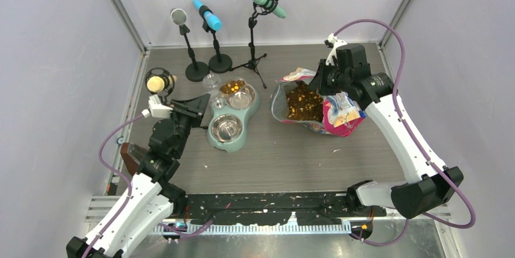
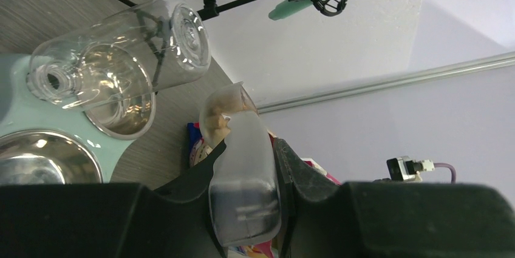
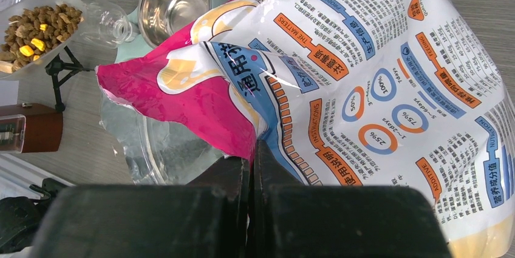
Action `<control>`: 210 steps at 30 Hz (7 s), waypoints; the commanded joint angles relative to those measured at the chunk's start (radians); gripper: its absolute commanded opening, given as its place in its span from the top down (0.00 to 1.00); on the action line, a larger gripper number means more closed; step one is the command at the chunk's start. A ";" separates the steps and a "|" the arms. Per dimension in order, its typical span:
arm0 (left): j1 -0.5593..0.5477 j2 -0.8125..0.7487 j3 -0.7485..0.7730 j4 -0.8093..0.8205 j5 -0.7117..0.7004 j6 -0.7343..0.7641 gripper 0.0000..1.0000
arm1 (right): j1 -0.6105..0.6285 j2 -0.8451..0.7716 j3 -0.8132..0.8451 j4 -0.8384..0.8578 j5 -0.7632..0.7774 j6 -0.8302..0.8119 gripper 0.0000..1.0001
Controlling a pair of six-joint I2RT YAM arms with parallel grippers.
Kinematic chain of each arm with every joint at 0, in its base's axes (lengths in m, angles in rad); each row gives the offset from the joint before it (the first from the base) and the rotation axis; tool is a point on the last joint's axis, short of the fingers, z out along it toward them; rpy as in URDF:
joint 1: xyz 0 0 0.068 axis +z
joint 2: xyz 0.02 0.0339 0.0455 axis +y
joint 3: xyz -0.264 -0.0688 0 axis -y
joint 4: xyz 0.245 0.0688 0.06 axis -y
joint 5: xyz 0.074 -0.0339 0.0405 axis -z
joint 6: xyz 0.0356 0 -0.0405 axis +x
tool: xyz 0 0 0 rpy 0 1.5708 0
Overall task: Serve the pet food
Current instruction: Pour the pet food into the pet food bowl, then adjust the pet food bowl at the center of the board.
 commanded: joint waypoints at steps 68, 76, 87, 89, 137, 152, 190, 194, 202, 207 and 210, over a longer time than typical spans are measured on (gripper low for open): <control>-0.182 0.394 0.130 -0.060 -0.519 -0.117 1.00 | -0.016 -0.076 0.056 0.060 -0.030 0.030 0.95; -0.206 0.455 0.222 -0.170 -0.583 -0.173 1.00 | -0.016 -0.082 0.046 0.063 -0.031 0.028 0.95; -0.211 0.518 0.271 -0.228 -0.642 -0.173 1.00 | -0.016 -0.104 0.029 0.064 -0.030 0.025 0.95; -0.212 0.526 0.281 -0.232 -0.645 -0.156 1.00 | -0.016 -0.108 0.023 0.064 -0.029 0.025 0.95; -0.380 0.557 0.532 -0.306 -0.703 0.501 1.00 | -0.016 -0.114 0.015 0.082 -0.045 0.012 0.95; -0.410 0.323 0.368 -0.593 -0.516 0.507 1.00 | -0.016 -0.106 0.015 0.083 -0.050 0.011 0.95; -0.411 0.297 0.301 -0.382 -0.186 0.813 1.00 | -0.016 -0.104 0.000 0.083 -0.046 0.006 0.95; -0.411 0.299 0.293 -0.383 -0.177 0.821 1.00 | -0.016 -0.103 0.001 0.083 -0.044 0.005 0.95; -0.411 0.343 0.249 -0.376 -0.156 0.792 1.00 | -0.016 -0.103 -0.001 0.083 -0.043 0.002 0.95; -0.411 0.388 0.218 -0.349 -0.129 0.757 1.00 | -0.016 -0.106 -0.004 0.083 -0.041 0.002 0.95; -0.411 0.395 0.214 -0.353 -0.148 0.752 1.00 | -0.016 -0.106 -0.003 0.083 -0.041 0.001 0.95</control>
